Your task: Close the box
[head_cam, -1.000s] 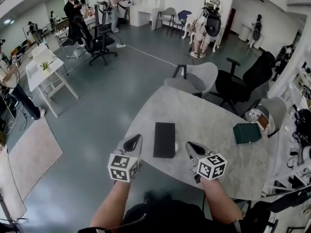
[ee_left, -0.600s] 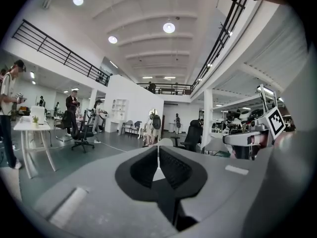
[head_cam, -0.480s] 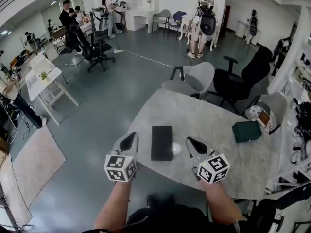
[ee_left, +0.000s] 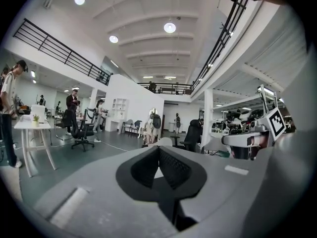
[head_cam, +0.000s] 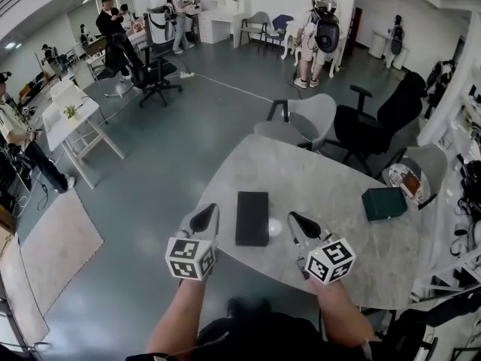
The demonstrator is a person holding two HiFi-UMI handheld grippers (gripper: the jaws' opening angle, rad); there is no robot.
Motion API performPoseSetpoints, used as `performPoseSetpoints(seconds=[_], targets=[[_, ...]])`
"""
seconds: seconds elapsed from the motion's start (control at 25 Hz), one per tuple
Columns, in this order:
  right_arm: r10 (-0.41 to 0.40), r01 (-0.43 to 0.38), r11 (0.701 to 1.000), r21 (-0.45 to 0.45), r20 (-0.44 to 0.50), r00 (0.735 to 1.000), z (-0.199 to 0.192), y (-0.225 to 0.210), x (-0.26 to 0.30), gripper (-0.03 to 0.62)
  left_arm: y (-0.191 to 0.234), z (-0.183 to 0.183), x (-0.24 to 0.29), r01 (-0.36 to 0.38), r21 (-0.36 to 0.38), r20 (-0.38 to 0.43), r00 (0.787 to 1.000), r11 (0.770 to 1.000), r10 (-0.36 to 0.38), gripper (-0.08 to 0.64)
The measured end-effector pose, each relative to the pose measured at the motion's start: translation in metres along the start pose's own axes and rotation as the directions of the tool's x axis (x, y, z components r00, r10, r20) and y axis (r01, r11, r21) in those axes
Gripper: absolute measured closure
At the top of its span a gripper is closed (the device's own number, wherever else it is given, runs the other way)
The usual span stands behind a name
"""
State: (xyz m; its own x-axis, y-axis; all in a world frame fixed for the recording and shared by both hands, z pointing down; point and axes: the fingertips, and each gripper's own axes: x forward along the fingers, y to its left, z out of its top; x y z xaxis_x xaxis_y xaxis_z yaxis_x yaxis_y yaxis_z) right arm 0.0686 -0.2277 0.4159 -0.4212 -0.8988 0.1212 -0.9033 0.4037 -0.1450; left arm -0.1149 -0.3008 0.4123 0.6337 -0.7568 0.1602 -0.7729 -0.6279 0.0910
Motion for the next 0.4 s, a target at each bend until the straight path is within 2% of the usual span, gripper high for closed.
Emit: performPoseSetpoints(seconds=[0.4], targets=[[0.0, 0.0, 1.0, 0.002, 0.008, 1.0, 0.0027, -0.0067, 0.0088, 0.591, 0.0035, 0.001, 0.0103, -0.005, 0.036, -0.024, 1.0, 0.999, 0.006, 0.549]])
